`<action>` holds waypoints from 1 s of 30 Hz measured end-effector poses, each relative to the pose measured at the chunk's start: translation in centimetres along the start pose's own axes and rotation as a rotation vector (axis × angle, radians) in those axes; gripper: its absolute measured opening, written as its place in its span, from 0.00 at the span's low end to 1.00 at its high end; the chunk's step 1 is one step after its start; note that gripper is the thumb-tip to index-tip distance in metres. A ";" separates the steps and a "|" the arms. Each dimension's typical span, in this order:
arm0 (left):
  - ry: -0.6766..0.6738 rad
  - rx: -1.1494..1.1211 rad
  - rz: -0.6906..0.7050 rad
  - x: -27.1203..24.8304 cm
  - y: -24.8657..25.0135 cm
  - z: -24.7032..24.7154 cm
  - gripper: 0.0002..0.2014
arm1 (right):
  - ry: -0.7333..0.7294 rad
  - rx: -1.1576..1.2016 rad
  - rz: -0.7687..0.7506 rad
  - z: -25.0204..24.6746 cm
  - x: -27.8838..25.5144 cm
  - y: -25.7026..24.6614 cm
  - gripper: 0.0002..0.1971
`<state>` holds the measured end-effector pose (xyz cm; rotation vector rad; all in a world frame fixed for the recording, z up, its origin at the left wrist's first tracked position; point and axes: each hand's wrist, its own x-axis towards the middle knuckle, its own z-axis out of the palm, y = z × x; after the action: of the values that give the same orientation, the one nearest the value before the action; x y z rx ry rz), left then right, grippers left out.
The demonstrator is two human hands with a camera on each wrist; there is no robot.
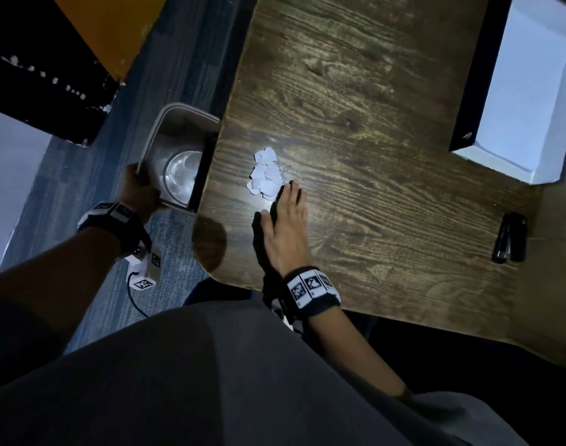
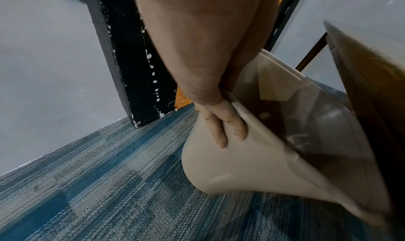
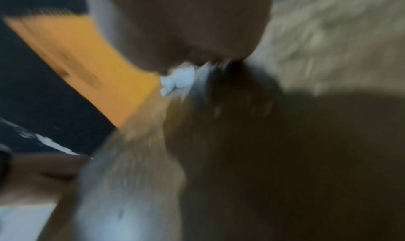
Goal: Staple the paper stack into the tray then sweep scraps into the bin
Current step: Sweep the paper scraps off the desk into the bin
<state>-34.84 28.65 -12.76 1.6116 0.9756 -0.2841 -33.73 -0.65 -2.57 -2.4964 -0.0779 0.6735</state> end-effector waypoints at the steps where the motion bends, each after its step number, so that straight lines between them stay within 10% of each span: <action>1: 0.001 -0.002 -0.033 0.2 -0.3 -0.4 0.25 | 0.004 0.092 -0.031 -1.0 -0.4 0.3 0.31; 6: 0.050 -0.015 -0.044 0.3 -0.3 -0.5 0.26 | -0.101 0.832 0.113 -7.0 -5.4 6.0 0.20; 10: 0.090 -0.011 -0.055 -0.9 1.2 0.7 0.21 | -0.605 0.721 0.153 -6.1 -6.5 9.8 0.33; 15: 0.049 0.061 0.041 -0.4 0.3 0.1 0.21 | -0.660 0.814 0.109 -3.7 -1.9 6.4 0.33; 26: 0.090 0.026 -0.004 -1.5 0.6 0.7 0.25 | -0.192 1.102 0.015 -6.7 5.1 1.5 0.20; 30: 0.095 0.036 -0.027 -1.3 0.6 0.8 0.24 | 0.227 0.568 -0.005 -7.4 5.5 2.6 0.16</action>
<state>-34.93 27.38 -11.77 1.6582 1.0700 -0.2466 -25.62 -5.41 -1.03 -2.0019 0.1694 0.3407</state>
